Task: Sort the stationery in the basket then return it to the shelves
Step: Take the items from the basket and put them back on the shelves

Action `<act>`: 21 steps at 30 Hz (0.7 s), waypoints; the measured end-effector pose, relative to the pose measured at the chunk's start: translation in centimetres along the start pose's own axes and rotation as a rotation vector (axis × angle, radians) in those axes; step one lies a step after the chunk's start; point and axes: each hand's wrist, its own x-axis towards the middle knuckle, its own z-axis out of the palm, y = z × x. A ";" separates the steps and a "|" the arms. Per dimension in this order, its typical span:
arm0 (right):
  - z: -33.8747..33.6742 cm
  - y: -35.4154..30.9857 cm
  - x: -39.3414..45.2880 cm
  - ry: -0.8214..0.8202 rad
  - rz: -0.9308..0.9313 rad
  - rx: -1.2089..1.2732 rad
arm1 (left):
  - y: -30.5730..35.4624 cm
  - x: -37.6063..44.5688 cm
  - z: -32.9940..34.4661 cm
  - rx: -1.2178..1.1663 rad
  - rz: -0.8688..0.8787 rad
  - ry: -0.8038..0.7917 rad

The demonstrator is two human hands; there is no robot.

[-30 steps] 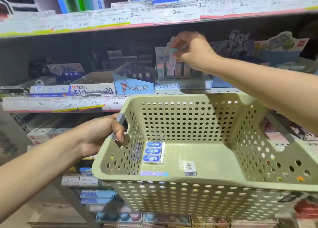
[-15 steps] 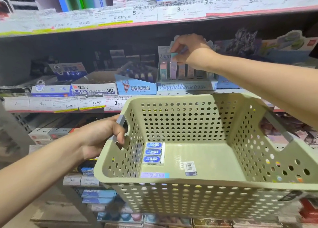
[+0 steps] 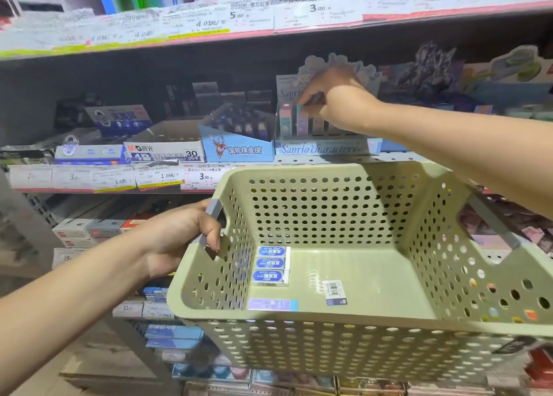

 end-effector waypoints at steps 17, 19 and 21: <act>0.5 0.2 -1.9 0.007 -0.037 -0.120 | 0.0 0.5 0.2 0.017 -0.004 0.043; 0.5 0.0 -2.3 0.067 -0.027 -0.121 | -0.2 0.6 0.2 0.027 -0.006 0.049; 0.4 -0.9 -3.3 0.132 -0.147 -0.070 | -0.2 0.8 0.2 0.035 -0.006 0.056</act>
